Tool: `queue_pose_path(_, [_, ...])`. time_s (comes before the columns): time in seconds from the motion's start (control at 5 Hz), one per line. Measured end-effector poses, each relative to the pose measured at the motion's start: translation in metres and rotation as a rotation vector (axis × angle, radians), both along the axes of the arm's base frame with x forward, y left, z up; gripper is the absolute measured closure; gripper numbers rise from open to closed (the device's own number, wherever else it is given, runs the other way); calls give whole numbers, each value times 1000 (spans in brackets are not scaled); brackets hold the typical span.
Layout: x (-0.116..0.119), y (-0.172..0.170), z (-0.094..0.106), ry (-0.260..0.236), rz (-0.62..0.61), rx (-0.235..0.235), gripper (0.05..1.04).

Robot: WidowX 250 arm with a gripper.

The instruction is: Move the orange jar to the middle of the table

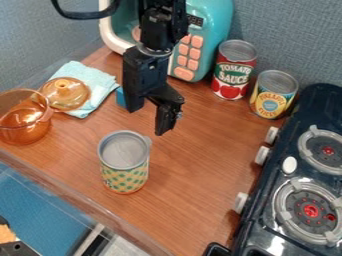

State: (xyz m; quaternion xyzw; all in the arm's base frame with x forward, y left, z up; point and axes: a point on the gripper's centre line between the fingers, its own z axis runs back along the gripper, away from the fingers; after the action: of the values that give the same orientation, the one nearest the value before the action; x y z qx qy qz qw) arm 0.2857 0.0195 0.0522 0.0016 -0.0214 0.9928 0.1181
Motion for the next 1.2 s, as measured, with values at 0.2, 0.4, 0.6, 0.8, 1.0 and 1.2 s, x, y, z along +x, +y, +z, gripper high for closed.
queue_pose_path(0.2, [-2, -1, -7, 24, 1, -5, 84])
queue_pose_path(0.4, [-2, -1, 1, 3, 1, -23, 84])
queue_pose_path(0.6, [1, 25, 18, -59, 109, -45, 84])
queue_pose_path(0.8, [2, 60, 26, -88, 256, -67, 84])
queue_pose_path(1.0, [-23, 113, 27, -83, 406, -106, 84])
queue_pose_path(1.2, [-44, 147, 26, -71, 350, -62, 84])
